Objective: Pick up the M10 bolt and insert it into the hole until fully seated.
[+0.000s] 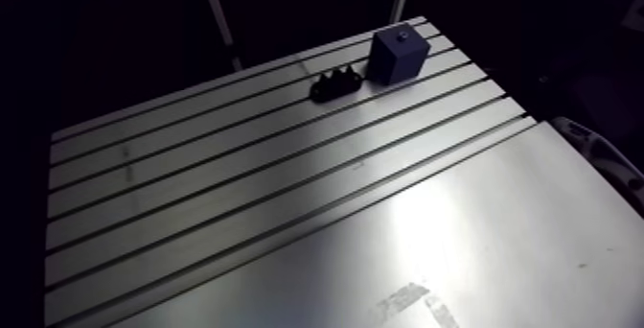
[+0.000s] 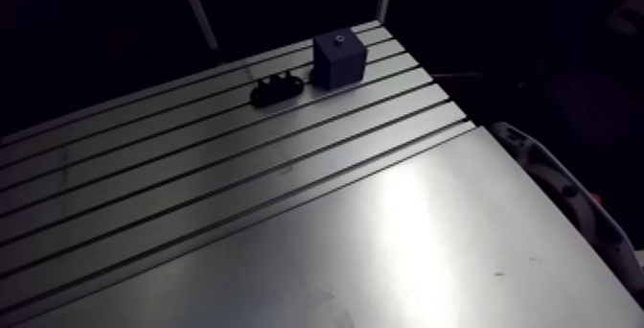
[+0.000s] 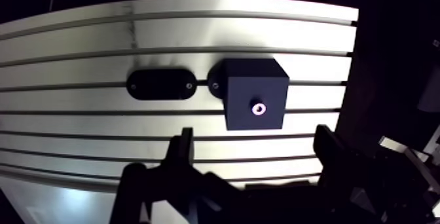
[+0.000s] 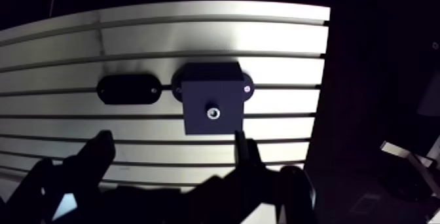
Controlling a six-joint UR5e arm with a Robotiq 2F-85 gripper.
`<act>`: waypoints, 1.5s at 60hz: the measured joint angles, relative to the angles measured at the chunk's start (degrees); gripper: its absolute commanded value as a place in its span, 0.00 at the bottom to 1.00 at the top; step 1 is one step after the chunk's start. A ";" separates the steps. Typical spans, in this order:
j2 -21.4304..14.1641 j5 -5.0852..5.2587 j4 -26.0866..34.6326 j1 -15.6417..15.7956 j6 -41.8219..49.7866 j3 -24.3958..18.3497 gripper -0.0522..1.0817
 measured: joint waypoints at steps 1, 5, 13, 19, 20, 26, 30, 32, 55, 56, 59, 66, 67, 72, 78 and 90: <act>-0.31 0.03 -0.10 0.07 0.24 0.23 0.05; -1.62 0.16 -0.29 0.39 1.34 1.18 0.05; -4.18 0.64 0.08 1.10 3.68 2.94 0.05; -6.53 1.26 1.06 1.91 5.71 4.39 0.05; -6.85 1.35 1.24 2.03 5.96 4.57 0.05; -8.52 1.80 2.35 2.81 7.26 5.47 0.05; -9.65 2.11 3.19 3.39 8.06 5.98 0.05; -10.36 2.29 3.82 3.82 8.55 6.30 0.05; -15.57 3.19 8.85 7.51 11.44 7.80 0.05; -15.75 3.20 9.03 7.62 11.51 7.79 0.05; -16.17 3.22 9.50 7.85 11.66 7.73 0.05; -16.72 3.23 10.50 8.15 11.83 7.37 0.05; -16.78 3.23 10.62 8.18 11.84 7.30 0.05; -16.96 3.23 11.05 8.31 11.89 7.01 0.05; -17.13 3.17 11.39 8.56 11.91 6.84 0.05; -17.84 1.43 11.37 9.98 11.97 7.75 0.05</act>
